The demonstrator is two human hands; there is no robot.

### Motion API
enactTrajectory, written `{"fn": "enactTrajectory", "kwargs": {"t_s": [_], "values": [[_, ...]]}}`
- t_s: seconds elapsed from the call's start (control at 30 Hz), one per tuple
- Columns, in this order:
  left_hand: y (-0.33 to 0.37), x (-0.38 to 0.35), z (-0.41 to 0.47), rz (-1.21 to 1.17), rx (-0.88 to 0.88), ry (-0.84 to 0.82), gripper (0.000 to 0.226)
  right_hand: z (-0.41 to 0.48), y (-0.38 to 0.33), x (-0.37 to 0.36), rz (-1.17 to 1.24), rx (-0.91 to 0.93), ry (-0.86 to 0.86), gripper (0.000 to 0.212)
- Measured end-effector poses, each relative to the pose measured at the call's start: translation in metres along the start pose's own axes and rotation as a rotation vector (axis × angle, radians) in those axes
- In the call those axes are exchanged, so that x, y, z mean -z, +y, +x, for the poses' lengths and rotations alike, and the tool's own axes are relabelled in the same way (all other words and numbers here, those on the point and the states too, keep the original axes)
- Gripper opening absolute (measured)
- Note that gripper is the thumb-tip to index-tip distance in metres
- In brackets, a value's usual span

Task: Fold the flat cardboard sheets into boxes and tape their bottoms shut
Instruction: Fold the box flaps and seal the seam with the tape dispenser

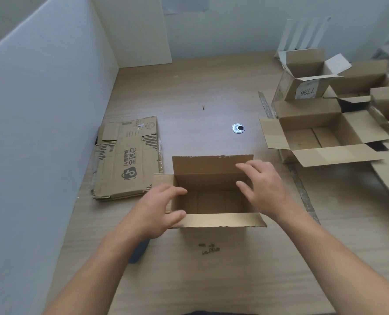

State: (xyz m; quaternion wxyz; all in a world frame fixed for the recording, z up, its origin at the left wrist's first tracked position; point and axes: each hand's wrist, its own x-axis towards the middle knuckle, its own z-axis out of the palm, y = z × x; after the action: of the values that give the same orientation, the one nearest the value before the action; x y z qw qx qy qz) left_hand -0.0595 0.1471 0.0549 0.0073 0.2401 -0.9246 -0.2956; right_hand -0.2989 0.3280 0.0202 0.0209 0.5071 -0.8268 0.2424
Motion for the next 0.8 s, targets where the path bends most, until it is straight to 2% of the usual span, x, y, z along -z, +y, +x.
{"fn": "enactTrajectory", "kwargs": {"t_s": [0.1,0.17,0.3,0.37,0.5,0.57,0.8], "values": [[0.0,-0.01,0.004,0.196,0.019,-0.242,0.065,0.02,-0.001,-0.011,-0.031,0.048,-0.047,0.049],[0.002,-0.017,0.005,0.345,-0.006,-0.266,0.059,0.03,-0.001,-0.018,-0.055,-0.006,-0.148,0.056],[0.002,-0.037,0.0,0.466,-0.083,-0.181,0.042,0.035,0.003,-0.031,-0.073,-0.131,-0.361,0.057],[-0.004,-0.05,-0.003,0.456,-0.132,-0.085,0.036,0.034,0.002,-0.037,-0.052,-0.175,-0.337,0.051],[-0.017,-0.071,-0.005,0.435,-0.164,0.106,0.048,0.035,-0.002,-0.047,-0.015,-0.268,-0.254,0.036],[-0.018,-0.078,-0.007,0.423,-0.18,0.185,0.046,0.037,-0.001,-0.049,0.016,-0.307,-0.253,0.03],[-0.013,-0.091,-0.004,0.365,-0.119,0.296,0.041,0.041,-0.001,-0.05,-0.009,-0.34,-0.295,0.021]]}}
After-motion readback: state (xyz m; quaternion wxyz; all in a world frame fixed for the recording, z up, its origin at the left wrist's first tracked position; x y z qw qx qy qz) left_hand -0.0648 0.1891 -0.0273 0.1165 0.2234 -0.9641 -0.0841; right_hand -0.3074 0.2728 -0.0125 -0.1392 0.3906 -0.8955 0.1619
